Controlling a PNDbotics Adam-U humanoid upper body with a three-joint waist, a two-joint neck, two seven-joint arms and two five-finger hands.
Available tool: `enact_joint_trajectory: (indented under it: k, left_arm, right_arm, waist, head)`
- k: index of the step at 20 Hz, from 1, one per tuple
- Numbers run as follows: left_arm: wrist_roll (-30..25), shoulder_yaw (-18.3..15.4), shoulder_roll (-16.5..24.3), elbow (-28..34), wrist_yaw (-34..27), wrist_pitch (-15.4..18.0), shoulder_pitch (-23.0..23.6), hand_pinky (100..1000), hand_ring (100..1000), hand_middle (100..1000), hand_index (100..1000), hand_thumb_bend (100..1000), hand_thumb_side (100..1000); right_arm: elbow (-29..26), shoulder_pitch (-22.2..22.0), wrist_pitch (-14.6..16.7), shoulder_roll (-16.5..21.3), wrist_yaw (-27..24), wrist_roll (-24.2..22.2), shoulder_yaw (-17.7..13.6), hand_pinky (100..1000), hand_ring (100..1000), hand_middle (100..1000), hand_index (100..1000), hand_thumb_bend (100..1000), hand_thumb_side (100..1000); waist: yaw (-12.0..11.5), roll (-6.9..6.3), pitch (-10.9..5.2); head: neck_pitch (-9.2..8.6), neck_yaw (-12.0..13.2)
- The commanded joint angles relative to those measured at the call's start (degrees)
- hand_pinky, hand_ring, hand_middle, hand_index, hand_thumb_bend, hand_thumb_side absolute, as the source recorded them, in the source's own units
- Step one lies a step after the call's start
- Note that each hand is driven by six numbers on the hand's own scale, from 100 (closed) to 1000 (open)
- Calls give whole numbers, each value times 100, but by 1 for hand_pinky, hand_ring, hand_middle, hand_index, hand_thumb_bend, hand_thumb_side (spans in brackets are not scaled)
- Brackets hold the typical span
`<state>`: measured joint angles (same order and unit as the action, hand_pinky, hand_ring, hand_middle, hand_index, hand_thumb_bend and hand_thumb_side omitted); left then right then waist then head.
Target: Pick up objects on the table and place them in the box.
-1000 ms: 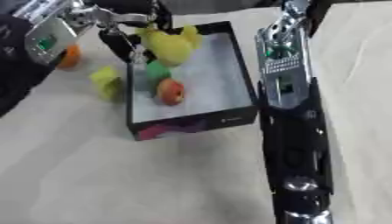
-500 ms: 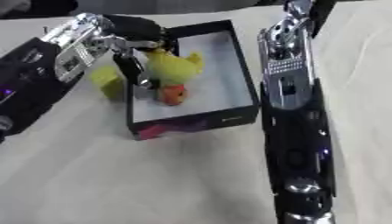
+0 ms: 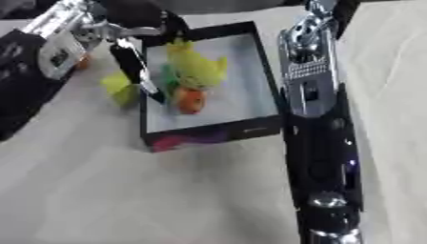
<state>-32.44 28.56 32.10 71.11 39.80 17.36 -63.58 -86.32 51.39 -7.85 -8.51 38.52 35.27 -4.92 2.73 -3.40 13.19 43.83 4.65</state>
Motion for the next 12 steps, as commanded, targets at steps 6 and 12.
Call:
enact_joint_trajectory:
  k: [6, 12]
  left_arm:
    - [-283, -535, 727, 97, -470, -306, -83, 846, 857, 835, 917, 732, 500]
    - [-504, -866, 1184, -65, -552, -656, 270, 842, 854, 831, 908, 729, 478]
  right_arm:
    - [-10, 128, -50, 64, 11, 33, -52, 899, 777, 790, 885, 100, 603]
    - [-15, 125, -74, 99, -24, 71, -90, 900, 777, 790, 886, 100, 602]
  waist:
    - [-138, 82, -108]
    - [-197, 112, -109]
  head:
    - [29, -163]
    - [29, -394]
